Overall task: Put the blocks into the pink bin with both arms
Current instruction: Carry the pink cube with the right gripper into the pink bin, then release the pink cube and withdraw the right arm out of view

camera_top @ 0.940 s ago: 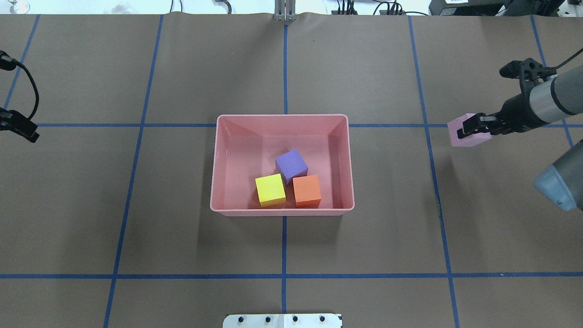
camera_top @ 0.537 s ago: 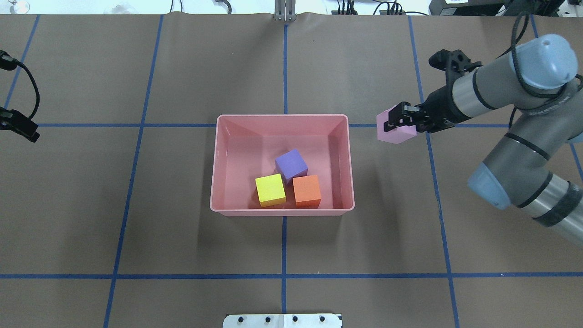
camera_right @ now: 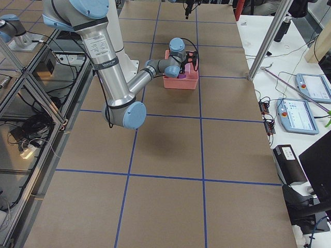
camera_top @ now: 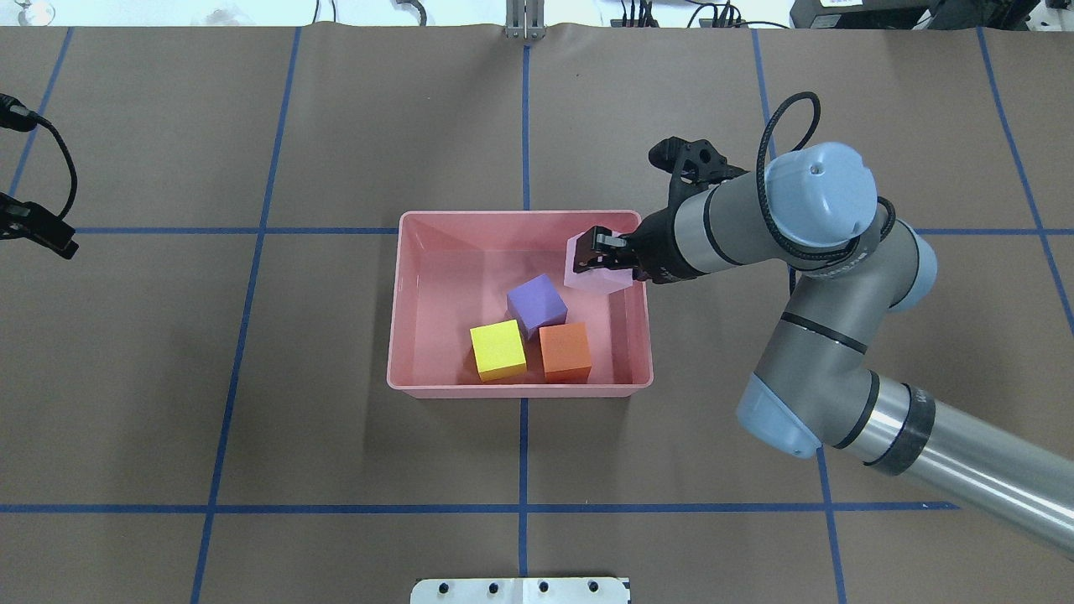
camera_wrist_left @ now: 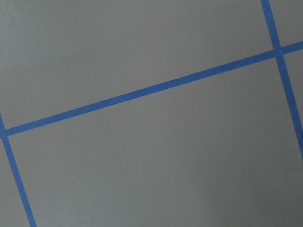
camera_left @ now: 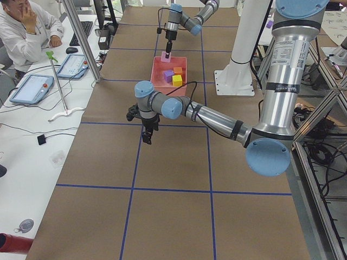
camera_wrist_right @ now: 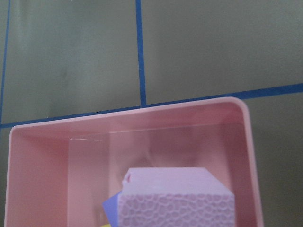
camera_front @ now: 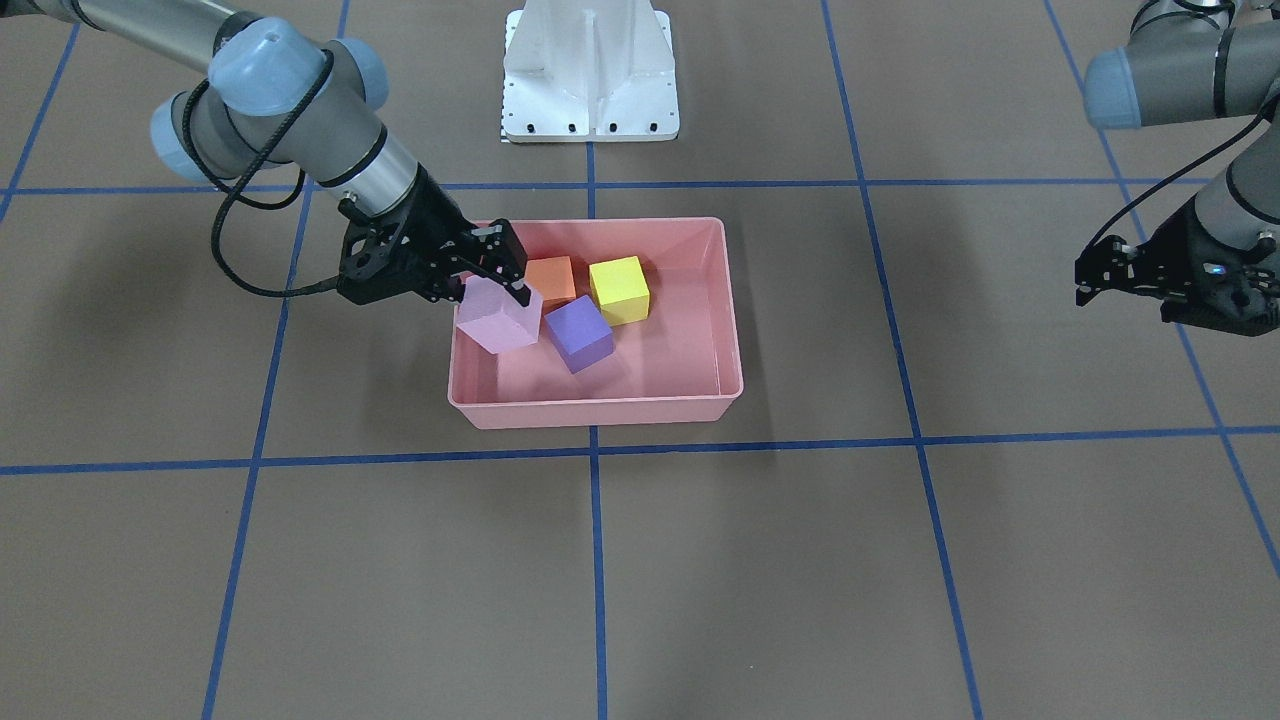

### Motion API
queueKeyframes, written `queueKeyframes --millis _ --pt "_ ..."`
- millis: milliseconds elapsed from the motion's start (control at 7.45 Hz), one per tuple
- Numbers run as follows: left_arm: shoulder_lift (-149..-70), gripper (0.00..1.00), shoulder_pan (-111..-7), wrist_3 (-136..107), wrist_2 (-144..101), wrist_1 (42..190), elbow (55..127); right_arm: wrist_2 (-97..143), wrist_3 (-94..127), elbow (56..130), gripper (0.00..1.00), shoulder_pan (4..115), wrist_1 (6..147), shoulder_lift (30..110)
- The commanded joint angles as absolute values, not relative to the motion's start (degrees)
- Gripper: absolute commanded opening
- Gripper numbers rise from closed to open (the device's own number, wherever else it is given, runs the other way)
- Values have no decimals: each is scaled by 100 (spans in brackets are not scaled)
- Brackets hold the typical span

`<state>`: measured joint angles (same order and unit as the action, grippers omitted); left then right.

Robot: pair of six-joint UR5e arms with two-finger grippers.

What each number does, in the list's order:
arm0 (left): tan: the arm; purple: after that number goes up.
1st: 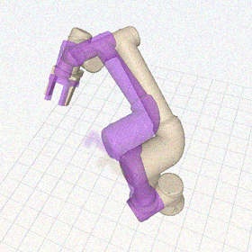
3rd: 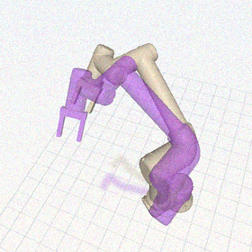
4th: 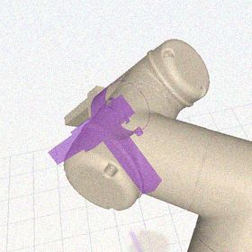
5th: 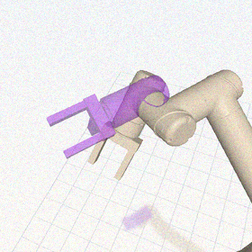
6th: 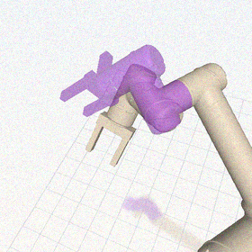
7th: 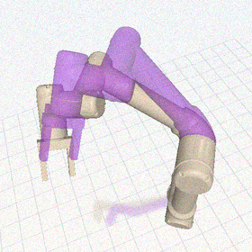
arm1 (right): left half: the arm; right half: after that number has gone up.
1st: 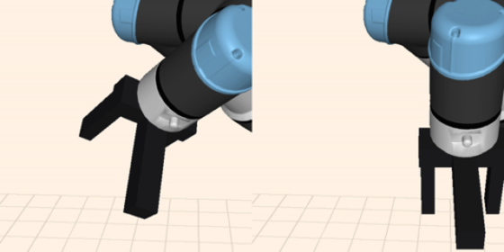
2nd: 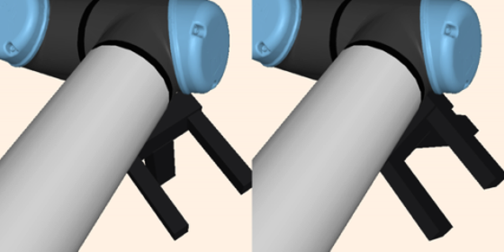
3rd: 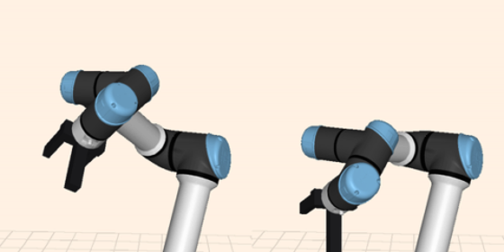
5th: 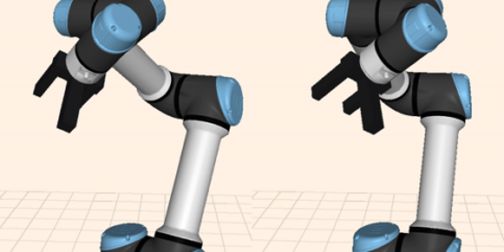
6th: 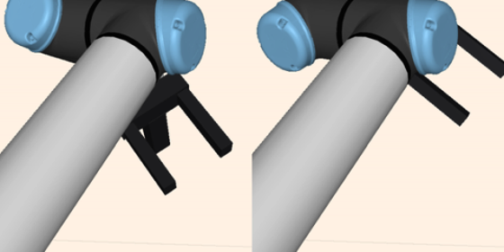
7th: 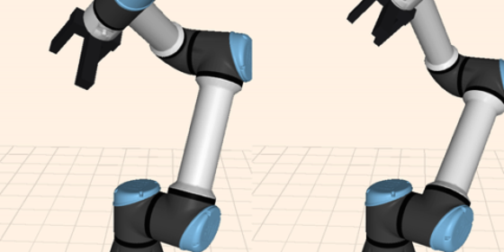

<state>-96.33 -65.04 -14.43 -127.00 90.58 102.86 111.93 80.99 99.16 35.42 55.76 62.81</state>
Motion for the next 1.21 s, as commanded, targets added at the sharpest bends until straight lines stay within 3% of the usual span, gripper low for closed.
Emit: queueKeyframes --millis 0,403,671,1074 --pt "-9633 100 -6504 -1459 -12700 9149 10239 11056 8200 9966 99 3419 6095 6197" --pt "-9607 100 -6504 -1459 -12700 9149 10292 11118 7729 10308 99 3497 7588 6100" --pt "-9598 100 -6504 -1459 -12700 9149 10301 11205 6284 10511 99 4066 9098 6100" --pt "-9589 100 -6513 -1433 -12700 9158 10292 11424 4223 10477 100 4909 9255 7020"
